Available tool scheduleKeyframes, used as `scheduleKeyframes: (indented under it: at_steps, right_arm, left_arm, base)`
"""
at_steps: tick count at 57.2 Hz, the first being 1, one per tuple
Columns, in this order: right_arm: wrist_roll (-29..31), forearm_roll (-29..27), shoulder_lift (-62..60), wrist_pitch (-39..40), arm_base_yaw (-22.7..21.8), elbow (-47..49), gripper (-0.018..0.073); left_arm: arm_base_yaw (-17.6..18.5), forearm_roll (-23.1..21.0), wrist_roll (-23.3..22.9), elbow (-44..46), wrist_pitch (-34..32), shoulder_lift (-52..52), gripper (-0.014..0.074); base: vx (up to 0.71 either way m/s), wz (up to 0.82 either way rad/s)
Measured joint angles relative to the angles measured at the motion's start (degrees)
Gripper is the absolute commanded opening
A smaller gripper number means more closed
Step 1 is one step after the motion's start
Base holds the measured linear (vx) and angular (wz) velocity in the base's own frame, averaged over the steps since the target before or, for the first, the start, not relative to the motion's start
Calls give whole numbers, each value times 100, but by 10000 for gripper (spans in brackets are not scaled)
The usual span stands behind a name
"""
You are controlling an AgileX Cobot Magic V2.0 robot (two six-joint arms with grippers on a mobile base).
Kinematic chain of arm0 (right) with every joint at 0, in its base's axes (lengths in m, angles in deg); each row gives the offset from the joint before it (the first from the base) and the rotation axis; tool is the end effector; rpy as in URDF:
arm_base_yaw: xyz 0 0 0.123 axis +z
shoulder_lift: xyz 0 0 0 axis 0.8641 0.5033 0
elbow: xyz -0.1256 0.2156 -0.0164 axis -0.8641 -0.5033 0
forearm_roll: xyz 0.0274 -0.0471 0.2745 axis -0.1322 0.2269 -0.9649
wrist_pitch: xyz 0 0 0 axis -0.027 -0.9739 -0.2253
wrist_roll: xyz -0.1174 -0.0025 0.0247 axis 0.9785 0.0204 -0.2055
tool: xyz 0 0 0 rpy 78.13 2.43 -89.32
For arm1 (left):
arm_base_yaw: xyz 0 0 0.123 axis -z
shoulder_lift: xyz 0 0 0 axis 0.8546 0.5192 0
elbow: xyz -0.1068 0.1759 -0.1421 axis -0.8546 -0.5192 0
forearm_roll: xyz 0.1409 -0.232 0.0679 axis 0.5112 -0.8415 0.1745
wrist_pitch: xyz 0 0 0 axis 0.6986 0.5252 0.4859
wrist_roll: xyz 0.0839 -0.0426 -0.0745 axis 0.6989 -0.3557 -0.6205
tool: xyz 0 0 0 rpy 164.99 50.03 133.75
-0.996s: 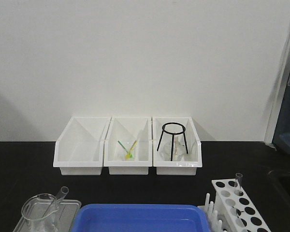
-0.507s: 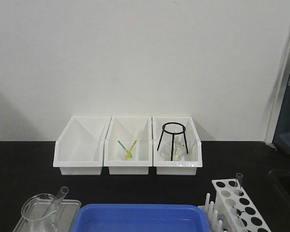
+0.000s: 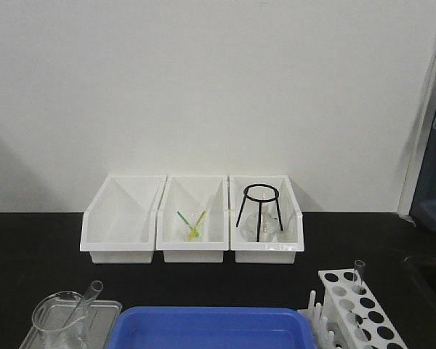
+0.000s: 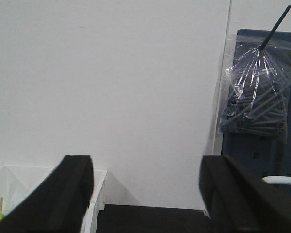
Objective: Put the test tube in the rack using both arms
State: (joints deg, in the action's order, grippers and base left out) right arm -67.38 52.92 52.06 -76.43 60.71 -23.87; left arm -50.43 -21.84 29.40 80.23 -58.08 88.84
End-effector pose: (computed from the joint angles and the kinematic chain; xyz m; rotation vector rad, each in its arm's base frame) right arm 0.2319 0.0016 0.3405 -0.0682 1.4275 -0.0809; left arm 0.2495 -0.0367 0.3581 0.2587 1.5005 0.0366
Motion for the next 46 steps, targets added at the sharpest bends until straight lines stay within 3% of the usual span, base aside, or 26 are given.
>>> scheduleKeyframes:
  at_steps: [16, 24, 32, 46]
  right_arm:
    - [-272, 0, 6, 174, 0, 0, 643]
    - [-341, 6, 85, 267, 0, -151, 590]
    - [-385, 17, 111, 564, 0, -666, 541]
    - [-393, 19, 111, 1247, 0, -1424, 510]
  left_arm:
    - [0, 30, -13, 0, -274, 80, 577]
    - [0, 335, 321, -121, -521, 349, 527]
    - [0, 948, 699, -764, -1117, 836, 486]
    - [0, 1108, 352, -1701, -2466, 2041, 470]
  base:
    - [0, 0]
    - [0, 0]
    - [0, 0]
    - [0, 0]
